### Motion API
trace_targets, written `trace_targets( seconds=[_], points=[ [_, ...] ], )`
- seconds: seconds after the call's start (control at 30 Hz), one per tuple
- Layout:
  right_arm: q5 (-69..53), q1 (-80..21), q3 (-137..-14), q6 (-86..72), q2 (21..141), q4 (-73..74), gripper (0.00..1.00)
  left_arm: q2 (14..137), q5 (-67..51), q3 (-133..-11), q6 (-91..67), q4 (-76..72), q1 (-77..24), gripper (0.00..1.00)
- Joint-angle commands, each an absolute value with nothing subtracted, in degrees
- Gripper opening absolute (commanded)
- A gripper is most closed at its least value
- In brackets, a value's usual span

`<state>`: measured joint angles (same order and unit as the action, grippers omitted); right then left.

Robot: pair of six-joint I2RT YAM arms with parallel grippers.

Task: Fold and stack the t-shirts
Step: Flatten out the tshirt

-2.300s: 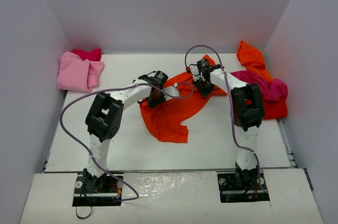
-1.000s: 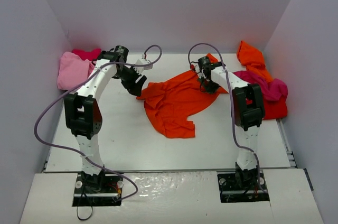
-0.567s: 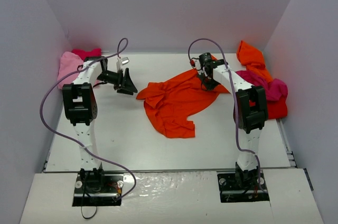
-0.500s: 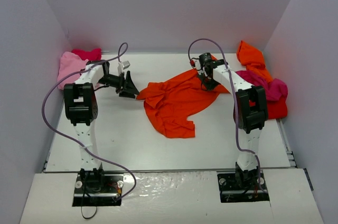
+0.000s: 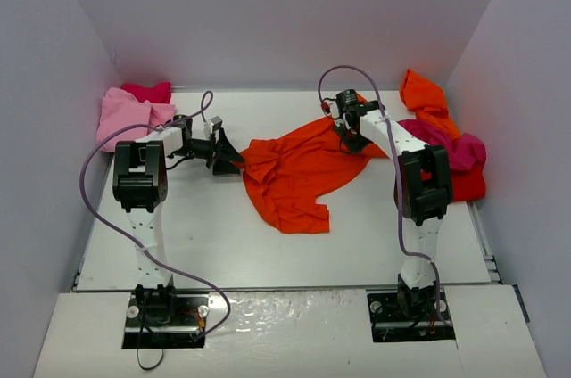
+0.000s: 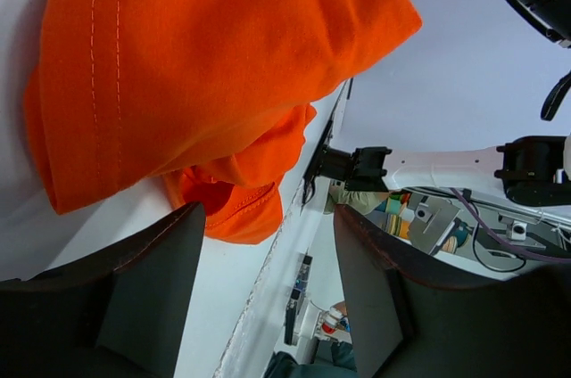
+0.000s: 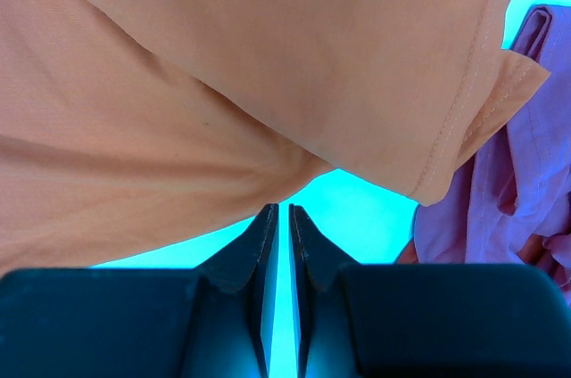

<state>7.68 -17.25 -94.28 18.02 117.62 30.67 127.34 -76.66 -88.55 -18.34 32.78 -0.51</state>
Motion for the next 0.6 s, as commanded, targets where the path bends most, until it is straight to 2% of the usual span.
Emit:
trace_targets(
  seconds=[0.0, 0.13, 0.23, 0.57],
  points=[
    [9.67, -17.49, -94.04, 17.8, 116.15, 31.11, 0.07, 124.59, -79.72, -89.52, -22.5, 27.91, -0.35, 0.55],
    [9.99, -17.54, -93.46, 17.86, 116.74, 31.0, 0.07, 121.05, -75.61, -84.38, -28.34, 22.09, 2.34, 0.52],
    [10.02, -17.62, -93.43, 17.93, 117.12, 30.89, 0.07, 118.21, -74.88, -79.19, -35.19, 12.42, 4.3, 0.52],
    [10.61, -18.61, -92.72, 18.02, 118.25, 30.76, 0.06, 118.99, -73.93, -78.31, -37.28, 11.8, 4.68, 0.53]
  ],
)
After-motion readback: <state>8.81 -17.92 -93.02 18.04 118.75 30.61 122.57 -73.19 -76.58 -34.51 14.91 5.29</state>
